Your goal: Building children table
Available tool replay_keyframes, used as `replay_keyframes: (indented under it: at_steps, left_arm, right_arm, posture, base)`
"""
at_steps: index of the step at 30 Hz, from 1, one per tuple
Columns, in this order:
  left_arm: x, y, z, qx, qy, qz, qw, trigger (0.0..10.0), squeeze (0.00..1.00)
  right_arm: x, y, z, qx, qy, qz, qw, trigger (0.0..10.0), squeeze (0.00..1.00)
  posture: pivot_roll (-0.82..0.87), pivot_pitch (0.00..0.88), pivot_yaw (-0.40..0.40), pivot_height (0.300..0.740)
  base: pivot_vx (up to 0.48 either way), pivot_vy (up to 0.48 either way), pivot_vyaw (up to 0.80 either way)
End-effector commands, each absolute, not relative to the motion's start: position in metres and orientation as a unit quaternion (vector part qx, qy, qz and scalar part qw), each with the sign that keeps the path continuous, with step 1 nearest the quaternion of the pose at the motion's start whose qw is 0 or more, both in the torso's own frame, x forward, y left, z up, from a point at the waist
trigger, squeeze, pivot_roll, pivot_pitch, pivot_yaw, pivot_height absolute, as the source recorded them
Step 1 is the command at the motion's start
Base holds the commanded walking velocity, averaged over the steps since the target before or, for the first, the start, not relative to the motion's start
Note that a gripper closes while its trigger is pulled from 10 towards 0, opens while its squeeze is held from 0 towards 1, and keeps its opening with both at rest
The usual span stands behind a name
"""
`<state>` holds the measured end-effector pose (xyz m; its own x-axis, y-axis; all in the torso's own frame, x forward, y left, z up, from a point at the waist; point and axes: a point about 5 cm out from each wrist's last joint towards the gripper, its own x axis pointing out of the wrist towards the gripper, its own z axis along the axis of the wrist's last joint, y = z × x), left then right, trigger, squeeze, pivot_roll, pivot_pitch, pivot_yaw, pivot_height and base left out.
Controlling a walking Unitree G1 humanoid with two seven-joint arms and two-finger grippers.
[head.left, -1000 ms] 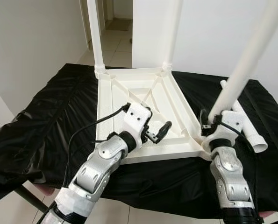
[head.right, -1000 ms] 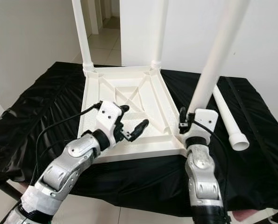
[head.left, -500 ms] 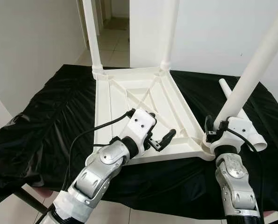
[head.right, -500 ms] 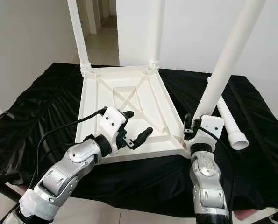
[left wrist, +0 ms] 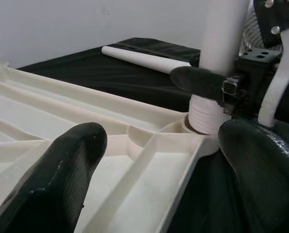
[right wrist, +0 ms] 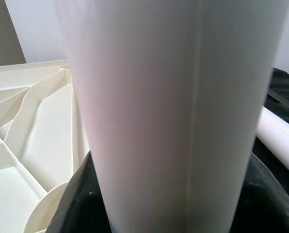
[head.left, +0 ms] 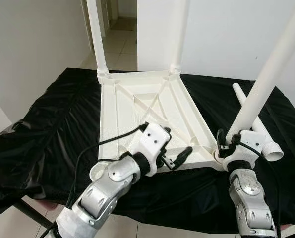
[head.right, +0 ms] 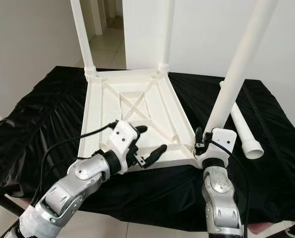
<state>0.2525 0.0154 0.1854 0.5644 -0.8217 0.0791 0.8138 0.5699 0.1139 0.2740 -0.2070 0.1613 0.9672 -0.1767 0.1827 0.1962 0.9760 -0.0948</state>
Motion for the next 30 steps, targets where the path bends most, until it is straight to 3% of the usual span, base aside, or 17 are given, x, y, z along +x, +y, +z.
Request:
replay_keyframes:
  at_steps: [1,30]
  left_arm:
    - [0.242,0.010,0.183,0.036,-0.053,-0.542,0.838,10.0,0.00]
    - [0.236,0.007,0.168,0.053,-0.001,-0.542,0.839,10.0,0.00]
  right_arm:
    - [0.272,-0.206,0.159,-0.061,-0.082,-0.091,0.991,10.0,0.00]
    - [0.282,-0.194,0.151,-0.100,-0.072,-0.015,0.992,10.0,0.00]
  posture:
    - [-0.04,0.053,0.030,0.740]
    - [-0.04,0.049,0.030,0.740]
  base:
    - [0.000,0.000,0.00]
    - [0.000,0.000,0.00]
